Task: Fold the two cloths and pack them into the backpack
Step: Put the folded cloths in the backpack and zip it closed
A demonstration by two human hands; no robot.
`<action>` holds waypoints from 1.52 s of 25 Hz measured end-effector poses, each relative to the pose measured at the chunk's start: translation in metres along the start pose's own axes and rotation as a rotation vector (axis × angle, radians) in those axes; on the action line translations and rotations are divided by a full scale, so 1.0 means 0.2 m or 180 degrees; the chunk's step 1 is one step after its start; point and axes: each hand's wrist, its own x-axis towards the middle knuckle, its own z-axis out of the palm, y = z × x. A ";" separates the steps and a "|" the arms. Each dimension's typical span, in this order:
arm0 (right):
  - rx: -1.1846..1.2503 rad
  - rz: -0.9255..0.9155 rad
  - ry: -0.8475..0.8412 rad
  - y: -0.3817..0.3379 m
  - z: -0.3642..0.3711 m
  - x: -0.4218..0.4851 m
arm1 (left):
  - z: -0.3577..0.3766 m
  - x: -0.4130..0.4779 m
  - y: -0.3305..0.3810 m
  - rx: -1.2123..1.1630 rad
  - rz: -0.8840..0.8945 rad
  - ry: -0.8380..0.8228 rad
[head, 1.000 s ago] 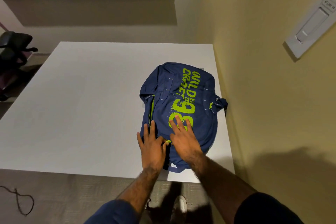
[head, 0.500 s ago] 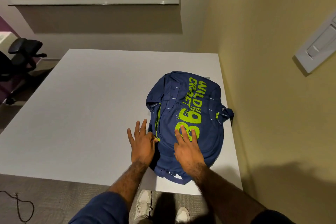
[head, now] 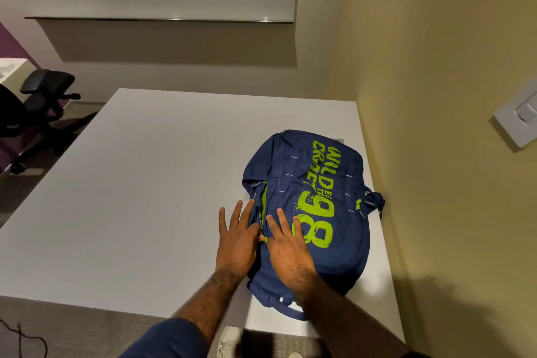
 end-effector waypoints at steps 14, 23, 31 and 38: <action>0.0323 0.0170 0.0442 0.02 -0.03 -0.01 | 0.12 0.35 -0.24 -0.0377 0.0169 0.0018; 0.0241 -0.0022 0.0512 0.05 0.06 -0.02 | 0.15 0.73 -0.29 -0.0312 -0.0054 -0.0273; 0.0694 -0.0236 0.0372 0.17 0.08 -0.04 | 0.23 0.69 -0.03 -0.1960 -0.1256 -0.0091; 0.1088 0.1172 0.0156 0.51 0.12 0.06 | 0.34 0.50 0.18 -0.2507 -0.1551 -0.0954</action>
